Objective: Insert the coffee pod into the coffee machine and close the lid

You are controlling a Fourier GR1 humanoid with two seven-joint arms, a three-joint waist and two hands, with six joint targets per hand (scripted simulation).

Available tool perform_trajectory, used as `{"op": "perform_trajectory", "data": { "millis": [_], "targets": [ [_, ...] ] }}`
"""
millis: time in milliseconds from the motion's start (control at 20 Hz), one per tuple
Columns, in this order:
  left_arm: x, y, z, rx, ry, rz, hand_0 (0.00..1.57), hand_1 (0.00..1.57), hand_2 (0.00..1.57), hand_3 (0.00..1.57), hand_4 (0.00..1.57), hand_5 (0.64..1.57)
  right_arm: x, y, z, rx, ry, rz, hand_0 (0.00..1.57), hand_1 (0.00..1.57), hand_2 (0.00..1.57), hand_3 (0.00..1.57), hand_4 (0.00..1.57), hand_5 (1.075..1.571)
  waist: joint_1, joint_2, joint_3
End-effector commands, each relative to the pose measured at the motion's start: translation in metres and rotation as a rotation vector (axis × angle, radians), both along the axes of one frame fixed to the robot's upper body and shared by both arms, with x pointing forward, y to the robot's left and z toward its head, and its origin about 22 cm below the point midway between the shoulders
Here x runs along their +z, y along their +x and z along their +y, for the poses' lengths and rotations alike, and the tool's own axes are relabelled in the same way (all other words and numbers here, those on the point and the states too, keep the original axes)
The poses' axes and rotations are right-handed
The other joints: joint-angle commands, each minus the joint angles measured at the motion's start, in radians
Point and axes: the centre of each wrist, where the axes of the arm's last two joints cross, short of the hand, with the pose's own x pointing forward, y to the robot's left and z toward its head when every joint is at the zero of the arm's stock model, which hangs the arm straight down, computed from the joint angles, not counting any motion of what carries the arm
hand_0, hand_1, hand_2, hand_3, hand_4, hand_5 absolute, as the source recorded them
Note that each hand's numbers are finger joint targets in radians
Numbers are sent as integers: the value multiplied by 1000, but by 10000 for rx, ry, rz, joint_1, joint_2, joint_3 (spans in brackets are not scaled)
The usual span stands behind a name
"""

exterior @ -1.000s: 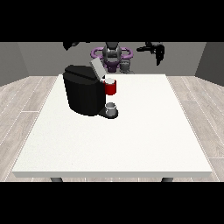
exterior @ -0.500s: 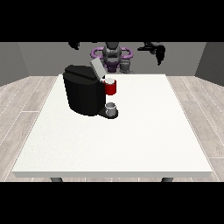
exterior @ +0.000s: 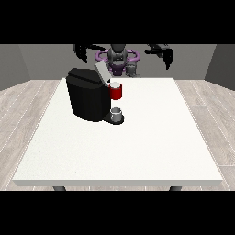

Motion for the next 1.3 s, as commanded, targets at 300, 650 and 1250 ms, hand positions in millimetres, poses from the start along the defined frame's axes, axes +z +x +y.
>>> {"op": "perform_trajectory", "data": {
  "millis": [300,650,1250],
  "targets": [
    [7,-21,18,368,321,-816,0,0,0,0,0,1571,-9,21,14,377,4,-180,0,0,0,0,0,1571,-334,1092,-1],
    [31,-16,12,619,-44,-820,0,0,0,0,0,1571,4,39,19,765,-479,42,0,0,0,0,0,1571,-315,1008,0],
    [44,-10,22,635,133,-1373,0,0,0,0,0,1571,8,59,23,793,-446,-593,0,0,0,0,0,1571,-115,1871,0]
  ]
}}
